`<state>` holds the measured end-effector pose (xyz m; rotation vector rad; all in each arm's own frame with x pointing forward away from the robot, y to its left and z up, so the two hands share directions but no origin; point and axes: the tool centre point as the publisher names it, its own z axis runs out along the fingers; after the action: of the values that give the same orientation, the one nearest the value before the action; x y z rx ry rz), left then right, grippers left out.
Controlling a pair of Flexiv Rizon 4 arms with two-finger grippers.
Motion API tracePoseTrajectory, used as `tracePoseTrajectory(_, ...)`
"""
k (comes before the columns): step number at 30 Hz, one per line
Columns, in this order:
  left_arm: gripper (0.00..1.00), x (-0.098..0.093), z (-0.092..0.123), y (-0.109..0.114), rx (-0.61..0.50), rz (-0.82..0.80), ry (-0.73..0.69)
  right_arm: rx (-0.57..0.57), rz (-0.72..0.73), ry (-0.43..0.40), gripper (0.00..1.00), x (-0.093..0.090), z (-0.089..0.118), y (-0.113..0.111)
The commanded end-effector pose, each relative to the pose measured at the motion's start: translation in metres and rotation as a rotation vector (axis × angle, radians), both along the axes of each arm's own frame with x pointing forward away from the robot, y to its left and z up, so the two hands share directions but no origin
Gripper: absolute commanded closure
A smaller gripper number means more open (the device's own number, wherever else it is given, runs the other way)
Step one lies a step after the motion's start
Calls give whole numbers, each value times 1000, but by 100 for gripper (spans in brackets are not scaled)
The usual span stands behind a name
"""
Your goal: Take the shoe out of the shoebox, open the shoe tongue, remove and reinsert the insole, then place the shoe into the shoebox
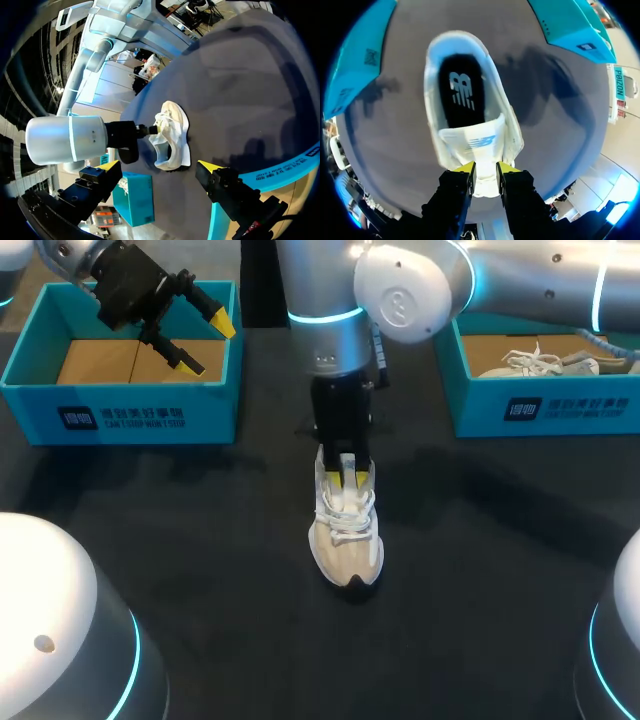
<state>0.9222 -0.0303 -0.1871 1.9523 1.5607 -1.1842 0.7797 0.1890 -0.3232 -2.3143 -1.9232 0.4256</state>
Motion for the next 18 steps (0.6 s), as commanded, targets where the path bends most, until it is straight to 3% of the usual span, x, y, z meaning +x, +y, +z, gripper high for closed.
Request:
tracePoseTrajectory(1, 0, -2, 0, 0, 3, 2, -3, 61, 16, -52, 73, -4, 9, -3)
tracePoseTrajectory(18, 0, -2, 0, 0, 3, 2, -3, 106, 105, -25, 73, 28, -14, -9)
